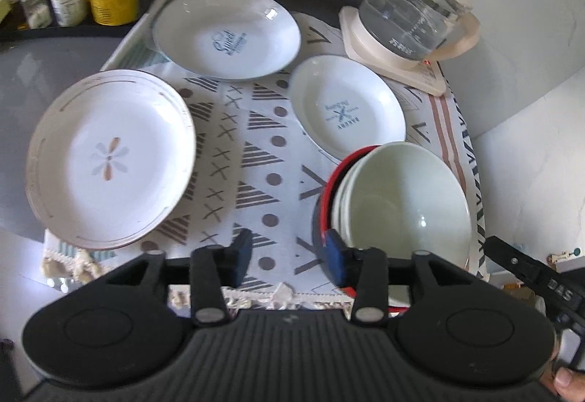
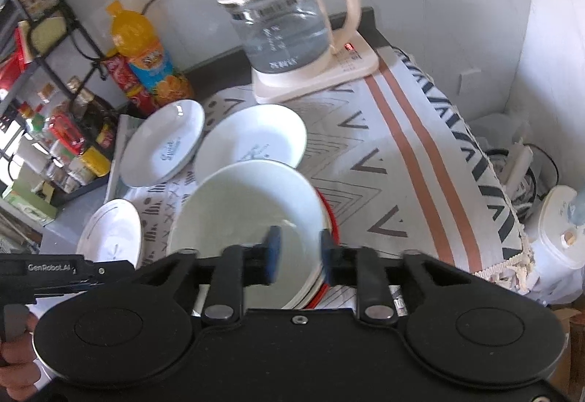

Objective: Organize plates and bowls
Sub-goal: 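Open both grippers and withdraw them from the bowl stack, then move both grippers toward the white plate printed 'Sweet'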

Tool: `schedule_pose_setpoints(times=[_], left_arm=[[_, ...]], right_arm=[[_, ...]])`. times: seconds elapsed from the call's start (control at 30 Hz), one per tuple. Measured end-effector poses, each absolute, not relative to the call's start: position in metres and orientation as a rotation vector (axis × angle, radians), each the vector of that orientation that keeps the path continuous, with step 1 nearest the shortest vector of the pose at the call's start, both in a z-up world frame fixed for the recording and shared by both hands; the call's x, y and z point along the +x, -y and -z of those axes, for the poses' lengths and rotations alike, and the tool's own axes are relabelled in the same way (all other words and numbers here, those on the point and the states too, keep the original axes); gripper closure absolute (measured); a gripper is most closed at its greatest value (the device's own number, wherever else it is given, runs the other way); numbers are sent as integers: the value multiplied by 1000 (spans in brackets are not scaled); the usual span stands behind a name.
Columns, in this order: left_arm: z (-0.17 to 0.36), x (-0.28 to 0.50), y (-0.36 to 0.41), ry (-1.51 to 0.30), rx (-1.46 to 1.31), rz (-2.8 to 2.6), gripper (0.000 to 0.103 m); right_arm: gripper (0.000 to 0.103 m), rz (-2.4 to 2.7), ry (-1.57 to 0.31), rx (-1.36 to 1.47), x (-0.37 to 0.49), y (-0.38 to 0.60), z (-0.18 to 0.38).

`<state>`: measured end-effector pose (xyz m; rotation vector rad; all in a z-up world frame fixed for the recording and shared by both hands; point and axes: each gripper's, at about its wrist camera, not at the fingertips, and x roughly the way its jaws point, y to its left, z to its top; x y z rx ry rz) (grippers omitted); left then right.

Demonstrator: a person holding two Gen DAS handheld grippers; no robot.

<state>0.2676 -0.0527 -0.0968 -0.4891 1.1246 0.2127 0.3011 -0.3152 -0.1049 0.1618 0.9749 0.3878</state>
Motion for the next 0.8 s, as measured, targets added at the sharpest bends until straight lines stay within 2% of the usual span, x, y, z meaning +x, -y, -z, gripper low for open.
schedule_pose_setpoints(times=[0.13,0.27,0.33,0.53,0.8], left_arm=[[89,251,48,-1098,-477,-240,46],[81,232,42,-1079,-466,-268,33],[79,223,39,-1073,-451,-295,29],[77,196,21,-1070,-450,-344,27],[72,171,-9,-1057,-483,-434,27]], right_arm=[[59,-452,-966,158,289,308,96],[53,-490,-949,149,277,297,92],[46,-511,-939,144,271,290,90],[30,-576,-911,121,256,263,87],[22,-645,-912,102,248,230,84]])
